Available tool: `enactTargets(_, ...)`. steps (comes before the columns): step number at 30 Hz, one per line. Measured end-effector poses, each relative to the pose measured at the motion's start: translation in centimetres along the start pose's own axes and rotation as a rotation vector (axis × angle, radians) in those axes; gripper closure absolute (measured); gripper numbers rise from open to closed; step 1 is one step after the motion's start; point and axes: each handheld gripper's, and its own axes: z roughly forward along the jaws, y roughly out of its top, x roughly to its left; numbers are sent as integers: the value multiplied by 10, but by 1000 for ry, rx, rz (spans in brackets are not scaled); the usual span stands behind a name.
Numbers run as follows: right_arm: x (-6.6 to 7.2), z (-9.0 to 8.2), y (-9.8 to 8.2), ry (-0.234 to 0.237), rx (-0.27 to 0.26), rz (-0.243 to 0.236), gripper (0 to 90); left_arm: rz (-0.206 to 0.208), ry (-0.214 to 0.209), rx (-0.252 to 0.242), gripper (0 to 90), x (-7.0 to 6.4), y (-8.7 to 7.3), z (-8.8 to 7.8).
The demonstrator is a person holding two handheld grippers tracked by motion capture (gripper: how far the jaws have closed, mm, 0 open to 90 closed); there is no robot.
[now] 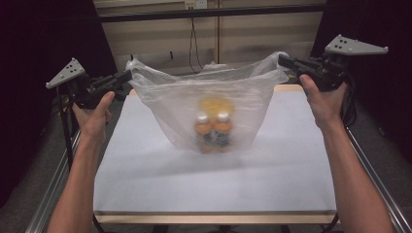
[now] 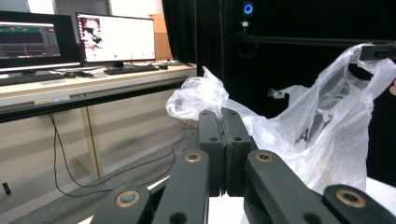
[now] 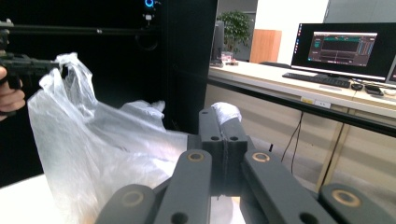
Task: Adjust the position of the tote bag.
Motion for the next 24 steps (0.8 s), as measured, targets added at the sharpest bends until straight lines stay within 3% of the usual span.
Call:
enactTargets(6, -3, -7, -14, 9, 9, 20, 900, 15, -23, 27, 893, -6, -7, 0)
enactTargets(11, 4, -7, -24, 37, 25, 13, 900, 10, -48, 26, 894, -12, -14, 1)
enactTargets(16, 5, -5, -34, 28, 44, 20, 900, -9, -55, 34, 895, -12, -29, 0)
enactTargets(19, 4, -4, -40, 26, 54, 24, 900, 0, -43, 63, 895, -12, -34, 0)
enactTargets(24, 5, -6, -51, 36, 70, 41, 900, 10, -72, 71, 896, -19, -38, -1)
